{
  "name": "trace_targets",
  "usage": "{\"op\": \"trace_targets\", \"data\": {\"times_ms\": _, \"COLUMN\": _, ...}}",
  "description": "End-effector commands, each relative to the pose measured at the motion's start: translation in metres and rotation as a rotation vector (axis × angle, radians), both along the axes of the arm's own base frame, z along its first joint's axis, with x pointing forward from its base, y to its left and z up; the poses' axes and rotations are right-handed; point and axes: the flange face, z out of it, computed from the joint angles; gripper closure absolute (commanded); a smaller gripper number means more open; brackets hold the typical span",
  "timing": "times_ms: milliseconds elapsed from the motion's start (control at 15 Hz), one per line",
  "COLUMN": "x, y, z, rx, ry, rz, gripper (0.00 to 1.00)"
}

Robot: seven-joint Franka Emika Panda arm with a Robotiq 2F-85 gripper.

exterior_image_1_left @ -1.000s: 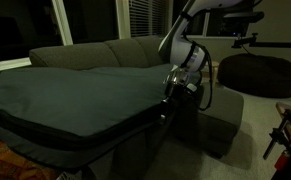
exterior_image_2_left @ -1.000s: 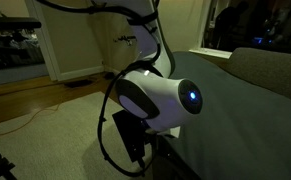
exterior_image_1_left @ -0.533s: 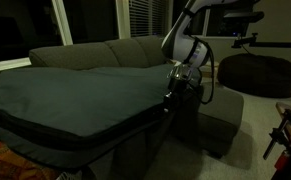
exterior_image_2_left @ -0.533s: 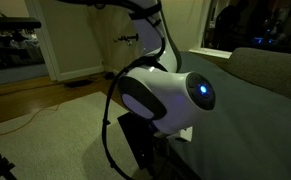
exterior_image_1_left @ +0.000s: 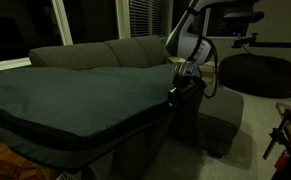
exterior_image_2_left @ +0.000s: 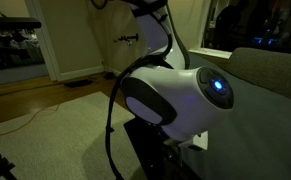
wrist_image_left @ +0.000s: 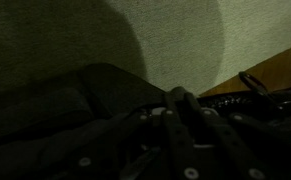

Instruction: Close the zip

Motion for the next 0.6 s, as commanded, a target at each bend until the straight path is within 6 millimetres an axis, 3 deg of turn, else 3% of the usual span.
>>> {"op": "trace_targets", "data": {"times_ms": 0, "x": -0.013, "y": 0.009, "z": 0.016, "rx": -0.007, "ry": 0.037, "rz": 0.009, "gripper": 0.54}}
{"op": "trace_targets", "data": {"times_ms": 533, "x": -0.004, "y": 0.031, "z": 0.021, "rx": 0.008, "ry": 0.068, "rz": 0.071, "gripper": 0.04}}
